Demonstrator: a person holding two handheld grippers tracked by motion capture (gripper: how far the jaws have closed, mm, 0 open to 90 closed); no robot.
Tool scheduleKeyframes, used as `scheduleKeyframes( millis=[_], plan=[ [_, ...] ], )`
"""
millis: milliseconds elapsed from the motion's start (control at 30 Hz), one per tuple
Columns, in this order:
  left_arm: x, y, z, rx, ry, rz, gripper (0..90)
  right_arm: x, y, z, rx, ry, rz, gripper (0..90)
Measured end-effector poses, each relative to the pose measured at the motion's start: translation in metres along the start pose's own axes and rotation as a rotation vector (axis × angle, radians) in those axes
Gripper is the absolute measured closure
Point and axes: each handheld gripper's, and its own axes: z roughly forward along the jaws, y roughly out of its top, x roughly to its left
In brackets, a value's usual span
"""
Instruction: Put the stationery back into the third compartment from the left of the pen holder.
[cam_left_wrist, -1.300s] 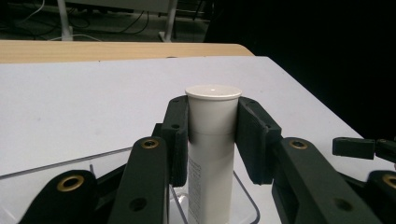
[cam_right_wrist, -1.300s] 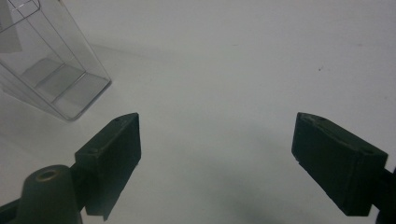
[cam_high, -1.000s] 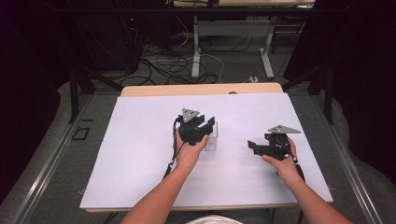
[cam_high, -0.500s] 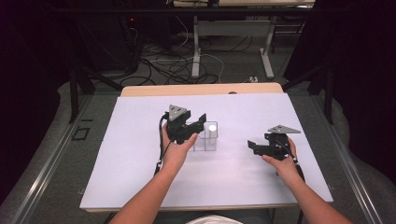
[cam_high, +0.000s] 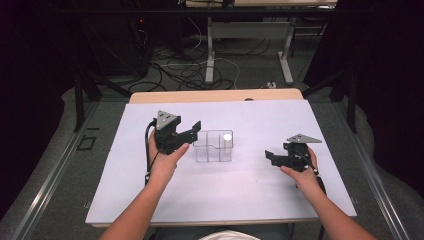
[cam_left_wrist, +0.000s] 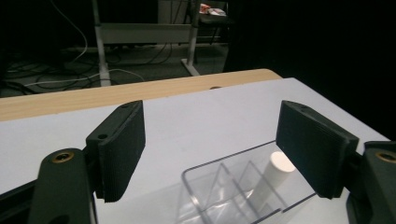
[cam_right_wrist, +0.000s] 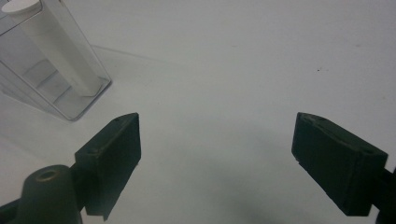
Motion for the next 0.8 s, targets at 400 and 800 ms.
scheduleKeyframes(
  millis=[400, 800],
  plan=[
    [0.054, -0.011, -0.024, 0.050, 0.064, -0.049, 1.7, 0.000, 0.000, -0.001, -0.004, -0.009, 0.000, 15.2],
    [0.099, -0.044, -0.042, 0.058, 0.106, -0.119, 0.1, -0.002, -0.002, -0.002, 0.005, -0.030, 0.010, 15.1]
  ],
)
